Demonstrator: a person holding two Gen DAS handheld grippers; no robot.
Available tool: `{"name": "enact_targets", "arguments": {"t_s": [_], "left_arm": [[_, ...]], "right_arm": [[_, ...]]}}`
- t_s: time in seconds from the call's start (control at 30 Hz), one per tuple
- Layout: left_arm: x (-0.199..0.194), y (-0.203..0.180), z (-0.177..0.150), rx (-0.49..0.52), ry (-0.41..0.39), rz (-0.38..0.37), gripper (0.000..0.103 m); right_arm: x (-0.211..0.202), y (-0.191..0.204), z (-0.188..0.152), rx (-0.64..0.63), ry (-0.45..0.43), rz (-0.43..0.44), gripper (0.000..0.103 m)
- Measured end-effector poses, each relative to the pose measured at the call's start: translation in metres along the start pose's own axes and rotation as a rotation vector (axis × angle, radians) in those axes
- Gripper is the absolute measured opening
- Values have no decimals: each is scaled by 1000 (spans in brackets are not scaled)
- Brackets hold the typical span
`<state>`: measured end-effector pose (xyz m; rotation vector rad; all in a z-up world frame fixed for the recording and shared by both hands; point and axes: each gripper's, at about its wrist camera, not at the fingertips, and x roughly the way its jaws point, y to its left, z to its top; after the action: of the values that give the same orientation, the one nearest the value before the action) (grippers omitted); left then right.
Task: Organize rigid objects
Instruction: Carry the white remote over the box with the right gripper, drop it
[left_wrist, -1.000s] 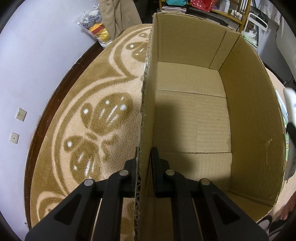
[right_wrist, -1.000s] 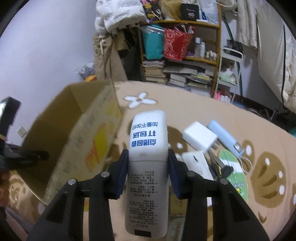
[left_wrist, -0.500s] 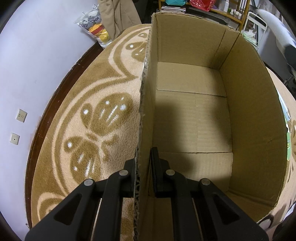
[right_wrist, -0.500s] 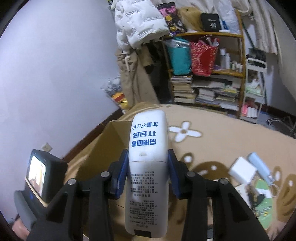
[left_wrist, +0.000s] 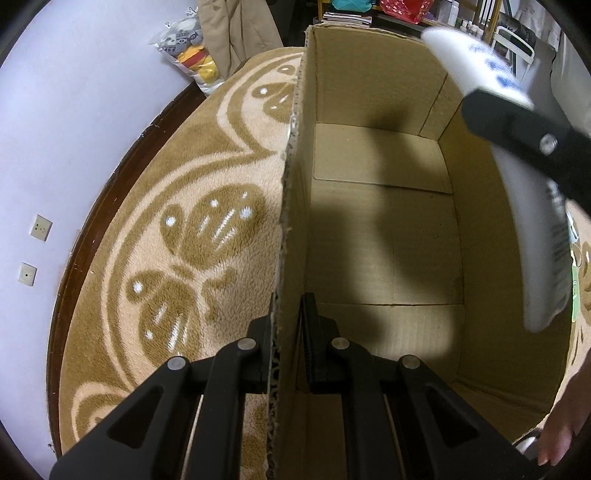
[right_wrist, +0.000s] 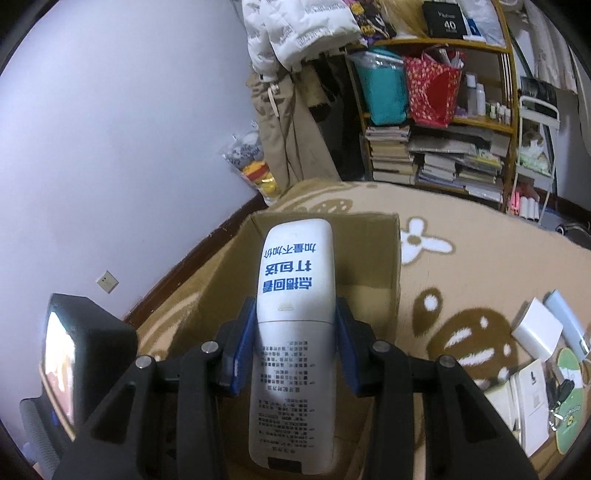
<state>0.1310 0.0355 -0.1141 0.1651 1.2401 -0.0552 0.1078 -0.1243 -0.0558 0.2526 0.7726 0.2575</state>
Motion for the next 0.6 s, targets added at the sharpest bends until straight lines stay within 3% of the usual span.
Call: {"name": "enact_targets", "arguments": {"t_s": [0.23,0.3,0.37,0.47,0.6], "left_arm": [[0,0,-1,1,-1,-6,9],[0,0,0,6,-4,7,9],[0,0,0,2,-3,5,9],[0,0,-1,6,-7,8,9],[-1,-3,-1,23,-14,25,9]], "right_arm": [[-9,0,2,-9,-34,1,45],[-15,1,4,-21,-45,-3,56],[-27,0,3,-36,-81,-17,73],[-42,-5,4,-63,-123,-67,84],[-53,-22,2,-62,-132,-113,85]]}}
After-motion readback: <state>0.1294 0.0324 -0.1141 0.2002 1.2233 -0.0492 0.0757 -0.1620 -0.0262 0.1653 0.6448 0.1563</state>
